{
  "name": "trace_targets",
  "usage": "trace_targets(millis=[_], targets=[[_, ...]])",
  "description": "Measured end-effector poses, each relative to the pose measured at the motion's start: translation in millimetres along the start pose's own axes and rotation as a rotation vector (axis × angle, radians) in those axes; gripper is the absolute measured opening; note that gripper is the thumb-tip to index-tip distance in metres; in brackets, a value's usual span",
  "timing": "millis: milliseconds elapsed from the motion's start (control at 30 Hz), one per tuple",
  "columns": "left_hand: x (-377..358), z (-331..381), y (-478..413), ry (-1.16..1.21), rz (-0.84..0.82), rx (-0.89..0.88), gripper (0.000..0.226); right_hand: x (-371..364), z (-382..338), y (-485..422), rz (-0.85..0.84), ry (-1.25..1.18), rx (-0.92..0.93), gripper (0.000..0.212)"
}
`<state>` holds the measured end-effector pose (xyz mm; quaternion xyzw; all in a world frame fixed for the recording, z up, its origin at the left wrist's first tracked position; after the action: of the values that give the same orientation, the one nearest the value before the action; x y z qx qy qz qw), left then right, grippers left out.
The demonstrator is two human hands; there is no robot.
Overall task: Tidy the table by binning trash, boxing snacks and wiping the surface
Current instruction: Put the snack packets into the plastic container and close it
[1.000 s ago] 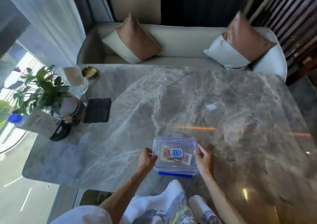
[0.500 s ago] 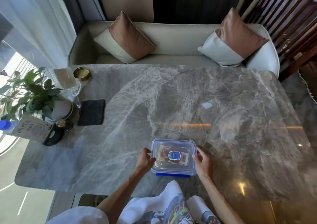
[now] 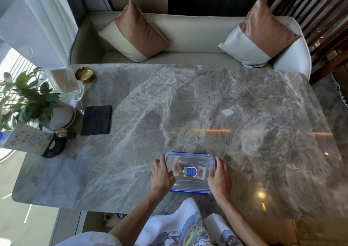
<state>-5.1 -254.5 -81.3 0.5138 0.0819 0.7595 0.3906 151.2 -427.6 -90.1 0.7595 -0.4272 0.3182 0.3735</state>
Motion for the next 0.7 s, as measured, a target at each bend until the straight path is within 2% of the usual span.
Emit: trace_targets(millis=[33,100,200,300,433,700], targets=[[-4,6,-2,-0.123,0.017,-0.075,0.073,1,-10,1,0.052,0.085,0.125,0.054],[-17,18,-8,-0.354,-0.021,-0.242,0.078,-7,-27,2,0.045,0.165,0.272,0.062],[-34,25,-16,-0.506,-0.088,-0.342,0.080,-29,-28,-1,-0.028,0.256,0.314,0.064],[-44,21,-17,-0.498,0.061,-0.395,0.072,-42,-19,-2,0.035,0.341,0.357,0.061],[-61,9,-20,-0.470,0.129,-0.395,0.071,-52,-5,-4,0.052,0.330,0.352,0.064],[-59,9,-21,-0.465,0.158,-0.426,0.074,-51,-7,-8,0.018,0.357,0.396,0.064]])
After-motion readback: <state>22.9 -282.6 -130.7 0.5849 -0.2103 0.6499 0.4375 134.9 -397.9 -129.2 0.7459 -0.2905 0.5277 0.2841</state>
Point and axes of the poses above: each hand's wrist, its own y-axis away from the middle knuckle, its own x-axis out of the back of the hand, z = x × y, the point moved 5 cm from there along -y, towards the middle knuckle, and after that the axes turned 1 degree about -y, right-handed, at the moved point
